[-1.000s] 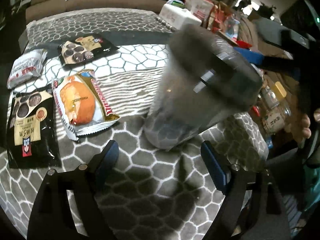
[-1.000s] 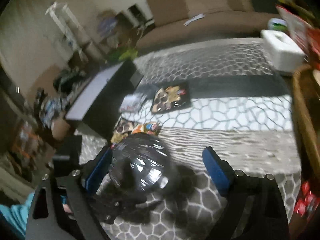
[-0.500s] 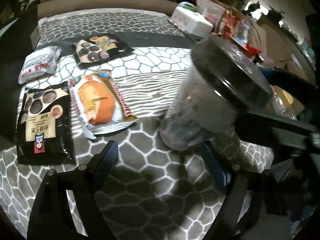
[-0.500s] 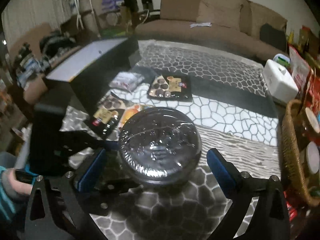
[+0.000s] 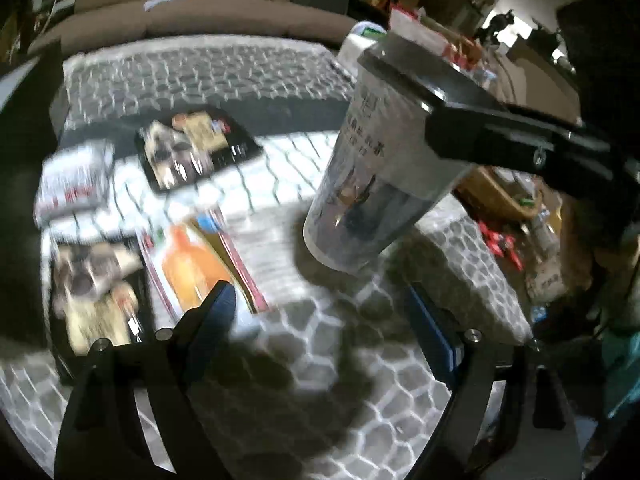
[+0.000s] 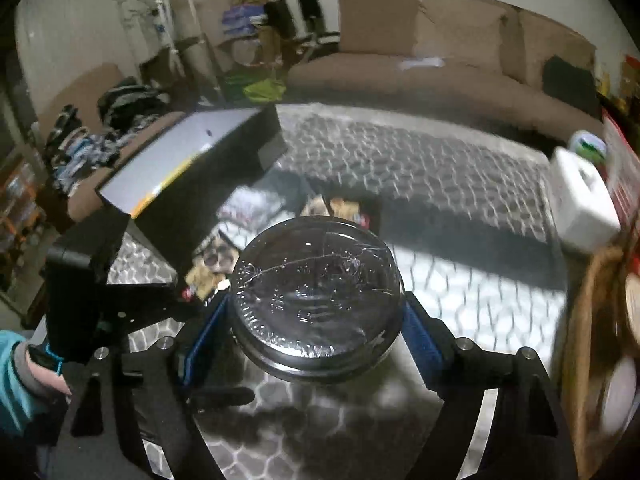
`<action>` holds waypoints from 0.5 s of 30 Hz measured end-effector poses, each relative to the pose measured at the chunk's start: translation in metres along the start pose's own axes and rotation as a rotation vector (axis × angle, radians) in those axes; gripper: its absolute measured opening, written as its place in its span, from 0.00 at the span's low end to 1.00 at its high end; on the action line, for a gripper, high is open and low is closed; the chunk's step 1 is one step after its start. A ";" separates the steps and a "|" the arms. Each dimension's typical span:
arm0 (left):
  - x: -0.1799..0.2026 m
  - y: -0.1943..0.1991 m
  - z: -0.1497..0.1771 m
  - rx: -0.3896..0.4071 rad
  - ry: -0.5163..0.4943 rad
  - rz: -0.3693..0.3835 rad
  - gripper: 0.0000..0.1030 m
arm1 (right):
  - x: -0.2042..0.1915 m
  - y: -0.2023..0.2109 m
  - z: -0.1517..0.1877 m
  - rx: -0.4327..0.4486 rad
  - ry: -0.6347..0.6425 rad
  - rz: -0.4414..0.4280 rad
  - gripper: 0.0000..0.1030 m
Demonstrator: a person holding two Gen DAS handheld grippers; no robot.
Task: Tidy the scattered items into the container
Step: 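Grasp the upright jar with the left tool beside the right tool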
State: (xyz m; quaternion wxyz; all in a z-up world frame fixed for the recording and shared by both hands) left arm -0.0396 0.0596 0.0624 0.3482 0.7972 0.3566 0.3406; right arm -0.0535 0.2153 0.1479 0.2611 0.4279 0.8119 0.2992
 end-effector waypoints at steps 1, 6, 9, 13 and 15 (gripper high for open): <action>-0.003 -0.002 -0.006 0.001 -0.003 -0.006 0.84 | 0.004 -0.002 -0.006 0.003 0.020 -0.001 0.82; -0.021 -0.024 -0.027 -0.024 0.007 -0.025 0.84 | 0.022 -0.025 -0.022 -0.020 0.120 -0.077 0.82; -0.026 -0.034 -0.027 -0.034 0.013 -0.003 0.84 | 0.029 -0.045 -0.010 -0.077 0.151 -0.154 0.82; -0.026 -0.046 -0.023 -0.053 -0.026 -0.013 0.84 | 0.031 -0.053 0.005 -0.106 0.184 -0.184 0.84; -0.022 -0.048 -0.024 -0.061 -0.046 -0.012 0.84 | 0.032 -0.051 0.006 -0.113 0.165 -0.180 0.86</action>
Point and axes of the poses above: each gripper's, at about its wrist camera, not at the fingertips, and y roughly against the way its jaws point, x to its right, z to its underside, the point moved 2 cm from there along -y, roughly the way its jaws point, and after that the axes turned 2 degrees about -z, right-handed, at the moved point
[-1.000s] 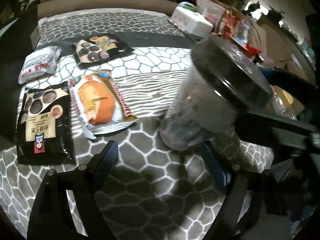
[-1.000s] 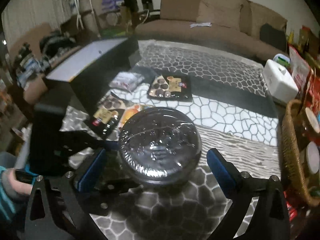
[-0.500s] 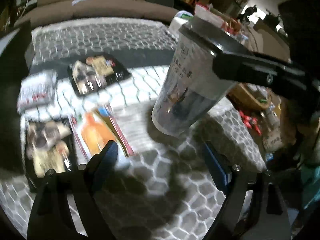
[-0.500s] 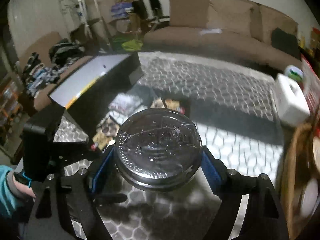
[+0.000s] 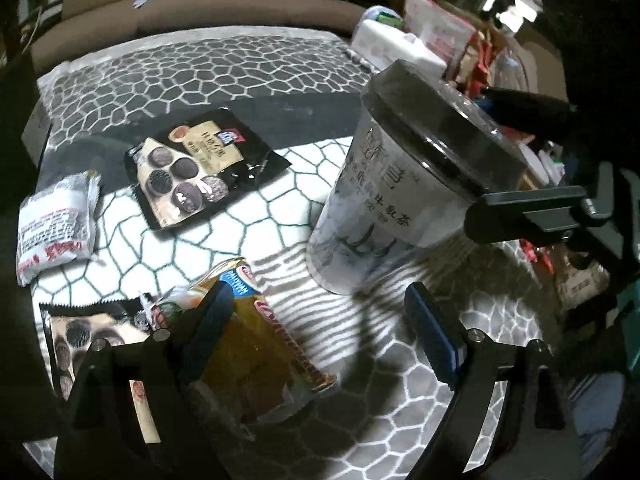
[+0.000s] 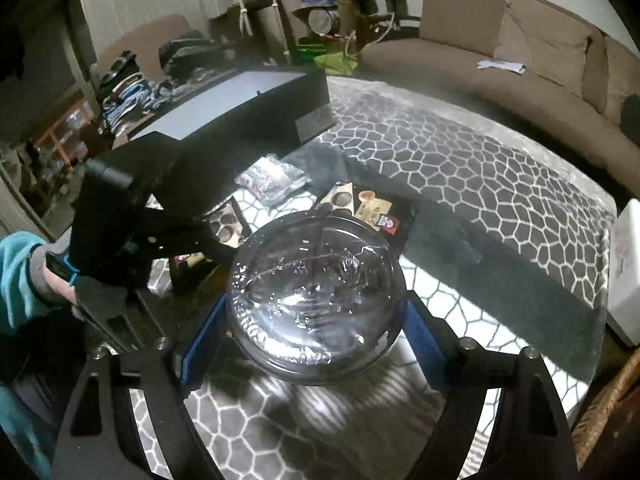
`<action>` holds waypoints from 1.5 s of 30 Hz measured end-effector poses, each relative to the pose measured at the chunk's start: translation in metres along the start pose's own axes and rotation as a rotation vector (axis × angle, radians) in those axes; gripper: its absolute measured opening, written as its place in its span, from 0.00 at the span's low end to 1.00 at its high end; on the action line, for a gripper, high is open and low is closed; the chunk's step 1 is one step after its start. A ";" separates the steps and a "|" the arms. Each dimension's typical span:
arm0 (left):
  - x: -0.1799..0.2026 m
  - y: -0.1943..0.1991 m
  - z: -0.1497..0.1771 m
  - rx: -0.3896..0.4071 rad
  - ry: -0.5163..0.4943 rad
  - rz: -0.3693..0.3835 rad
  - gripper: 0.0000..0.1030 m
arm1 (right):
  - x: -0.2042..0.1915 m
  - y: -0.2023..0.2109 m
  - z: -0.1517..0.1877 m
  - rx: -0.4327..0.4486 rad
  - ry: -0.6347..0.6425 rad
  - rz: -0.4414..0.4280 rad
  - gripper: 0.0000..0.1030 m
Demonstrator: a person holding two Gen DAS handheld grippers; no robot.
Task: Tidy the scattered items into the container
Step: 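Grasp the upright jar with the left tool beside the right tool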
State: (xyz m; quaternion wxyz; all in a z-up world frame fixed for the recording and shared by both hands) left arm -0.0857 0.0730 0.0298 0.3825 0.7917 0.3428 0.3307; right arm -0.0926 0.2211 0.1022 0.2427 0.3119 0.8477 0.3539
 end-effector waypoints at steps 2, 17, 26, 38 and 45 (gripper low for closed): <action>0.002 0.000 -0.002 -0.011 -0.013 0.001 0.84 | 0.000 0.007 0.002 0.015 -0.024 -0.005 0.87; 0.033 0.003 -0.031 -0.017 -0.292 0.001 0.84 | -0.010 0.069 0.035 0.269 -0.564 -0.012 0.89; 0.031 -0.012 -0.034 0.086 -0.106 0.171 0.79 | -0.013 0.024 0.015 0.225 -0.489 0.103 0.88; 0.025 -0.015 -0.033 0.205 -0.025 0.168 0.74 | -0.023 0.002 0.010 0.188 -0.323 0.226 0.80; 0.032 -0.004 -0.037 0.238 -0.050 0.160 0.71 | -0.026 0.011 0.008 0.209 -0.293 0.214 0.79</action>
Point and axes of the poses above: each gripper's, at about its wrist camera, not at the fingertips, and y roughly against the way its jaws point, x to its right, z to its underside, the point moved 2 cm from there along -y, roughly the way its jaws point, and after that the axes turned 2 degrees about -z, right-handed, at the moved point
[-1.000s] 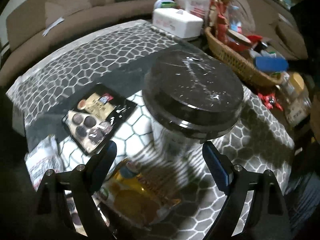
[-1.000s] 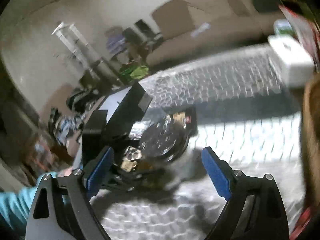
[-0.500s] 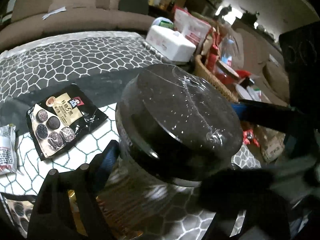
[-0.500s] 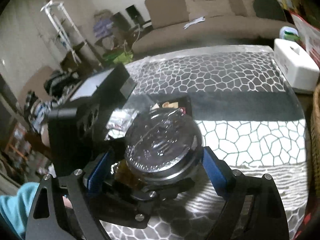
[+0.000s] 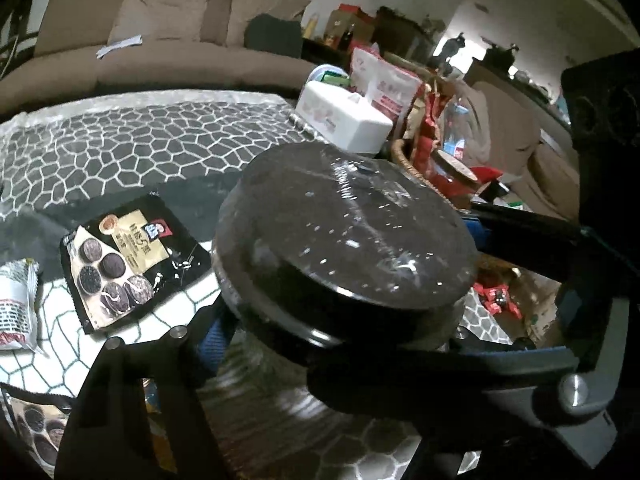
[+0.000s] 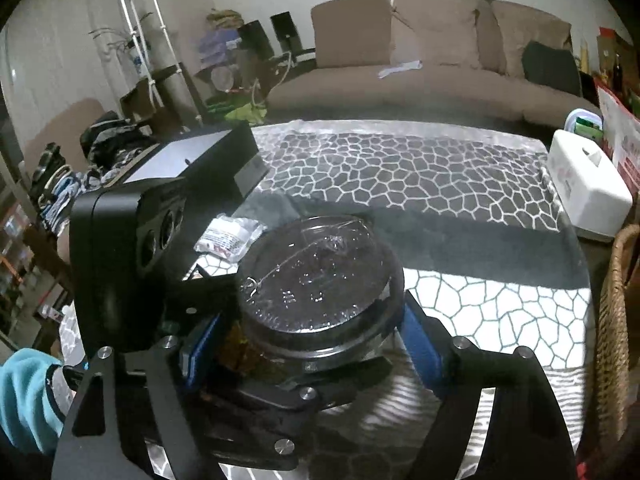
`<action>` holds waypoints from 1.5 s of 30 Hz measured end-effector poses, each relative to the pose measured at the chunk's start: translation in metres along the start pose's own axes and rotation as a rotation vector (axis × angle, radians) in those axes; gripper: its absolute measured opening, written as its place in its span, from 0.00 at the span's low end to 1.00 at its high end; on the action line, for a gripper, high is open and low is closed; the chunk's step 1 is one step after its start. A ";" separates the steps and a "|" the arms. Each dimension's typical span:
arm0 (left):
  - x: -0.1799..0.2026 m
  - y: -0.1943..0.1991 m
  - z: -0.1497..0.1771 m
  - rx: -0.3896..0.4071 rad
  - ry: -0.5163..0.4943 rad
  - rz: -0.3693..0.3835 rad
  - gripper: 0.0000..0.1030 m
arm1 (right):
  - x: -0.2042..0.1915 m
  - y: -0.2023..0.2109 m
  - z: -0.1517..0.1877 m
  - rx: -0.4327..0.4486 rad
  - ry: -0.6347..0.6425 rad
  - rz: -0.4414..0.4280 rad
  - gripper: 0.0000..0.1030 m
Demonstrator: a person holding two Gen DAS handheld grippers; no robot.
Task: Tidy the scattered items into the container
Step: 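Grasp the upright jar with the left tool beside the right tool, then carry the jar with the left tool toward the box while the right tool holds it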
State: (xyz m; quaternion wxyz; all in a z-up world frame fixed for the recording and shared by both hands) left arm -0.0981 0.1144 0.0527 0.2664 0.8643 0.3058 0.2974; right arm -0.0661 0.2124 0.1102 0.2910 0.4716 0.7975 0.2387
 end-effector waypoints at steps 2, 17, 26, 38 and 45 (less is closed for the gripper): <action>0.003 0.002 -0.003 0.000 -0.009 0.000 0.70 | 0.001 0.003 -0.001 0.002 -0.003 -0.014 0.79; 0.015 0.002 0.015 -0.057 -0.085 0.097 0.73 | 0.003 -0.004 0.014 -0.088 0.046 -0.060 0.83; 0.023 -0.005 0.035 -0.073 -0.133 0.041 0.78 | 0.018 0.006 0.044 -0.044 0.008 -0.081 0.90; 0.021 -0.016 0.033 -0.033 -0.075 0.023 0.83 | 0.016 -0.011 0.040 -0.032 0.009 -0.057 0.89; 0.018 -0.023 0.029 0.000 -0.026 0.067 0.72 | 0.028 -0.011 0.039 -0.036 -0.019 -0.078 0.75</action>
Point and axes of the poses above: each gripper's, at about its wrist camera, not at the fingertips, and y roughly against the way its jaws point, x to its right, z to its underside, the point moved 2 cm from there along -y, roughly the way its jaws point, and after that the axes turned 2 degrees about -z, right-handed, at the moved point
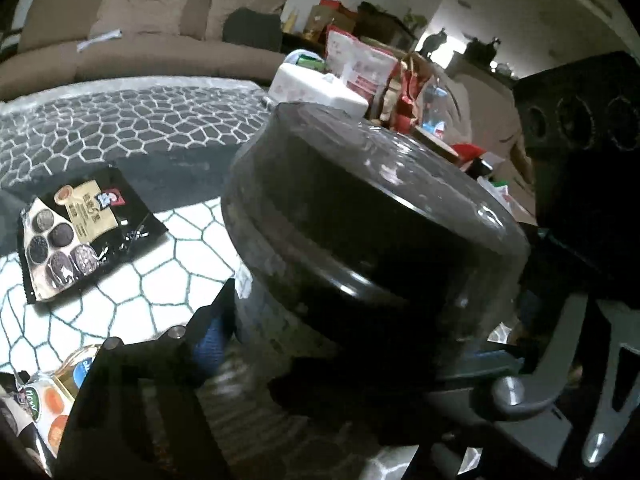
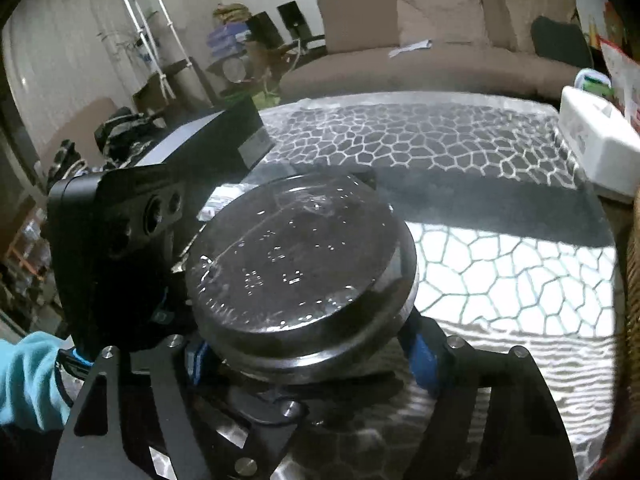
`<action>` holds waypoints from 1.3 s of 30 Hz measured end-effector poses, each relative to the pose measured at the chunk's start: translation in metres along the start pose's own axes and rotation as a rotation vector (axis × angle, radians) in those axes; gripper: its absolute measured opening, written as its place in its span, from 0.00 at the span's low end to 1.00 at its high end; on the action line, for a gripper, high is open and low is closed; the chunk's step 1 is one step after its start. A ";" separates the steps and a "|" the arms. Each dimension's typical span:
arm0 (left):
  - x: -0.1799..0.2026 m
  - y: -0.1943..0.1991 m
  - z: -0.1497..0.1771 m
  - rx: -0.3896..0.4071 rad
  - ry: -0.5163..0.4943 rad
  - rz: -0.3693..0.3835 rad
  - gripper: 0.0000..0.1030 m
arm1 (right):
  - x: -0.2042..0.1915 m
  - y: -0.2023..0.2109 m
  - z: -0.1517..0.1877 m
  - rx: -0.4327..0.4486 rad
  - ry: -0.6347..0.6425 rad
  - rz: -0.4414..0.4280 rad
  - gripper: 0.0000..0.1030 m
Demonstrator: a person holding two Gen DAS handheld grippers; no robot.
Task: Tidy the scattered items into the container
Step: 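Carry the jar with the left tool toward the box while the right tool holds it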
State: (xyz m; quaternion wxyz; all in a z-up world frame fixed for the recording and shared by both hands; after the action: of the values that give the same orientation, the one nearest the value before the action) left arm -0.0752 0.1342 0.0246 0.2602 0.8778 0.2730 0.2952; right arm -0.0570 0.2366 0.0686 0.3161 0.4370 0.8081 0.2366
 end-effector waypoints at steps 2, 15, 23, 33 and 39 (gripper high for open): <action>0.001 0.000 0.000 0.004 0.000 -0.003 0.72 | 0.001 0.001 0.000 0.001 -0.002 0.000 0.74; 0.001 0.042 -0.017 0.049 -0.022 -0.051 0.69 | -0.038 0.013 -0.024 0.047 0.085 -0.001 0.74; -0.005 0.113 -0.030 0.100 -0.016 -0.137 0.68 | -0.100 0.019 -0.061 0.072 0.164 -0.061 0.74; -0.027 0.229 -0.059 0.187 -0.031 -0.246 0.67 | -0.194 0.022 -0.124 0.114 0.255 -0.130 0.74; -0.067 0.294 -0.062 0.212 0.003 -0.305 0.67 | -0.258 -0.005 -0.160 0.094 0.306 -0.183 0.74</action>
State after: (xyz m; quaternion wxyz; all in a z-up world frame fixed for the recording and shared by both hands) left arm -0.0654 -0.1001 0.2236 0.2077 0.8483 0.4330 0.2231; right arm -0.0665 -0.0041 0.2536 0.1888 0.3350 0.8933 0.2326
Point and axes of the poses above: each gripper's, at about its wrist camera, not at the fingertips, and y roughly against the way its jaws point, x to its right, z to its underside, the point moved 2 cm from there along -y, roughly the way its jaws point, and after that the axes turned 2 degrees about -z, right-handed, at the moved point
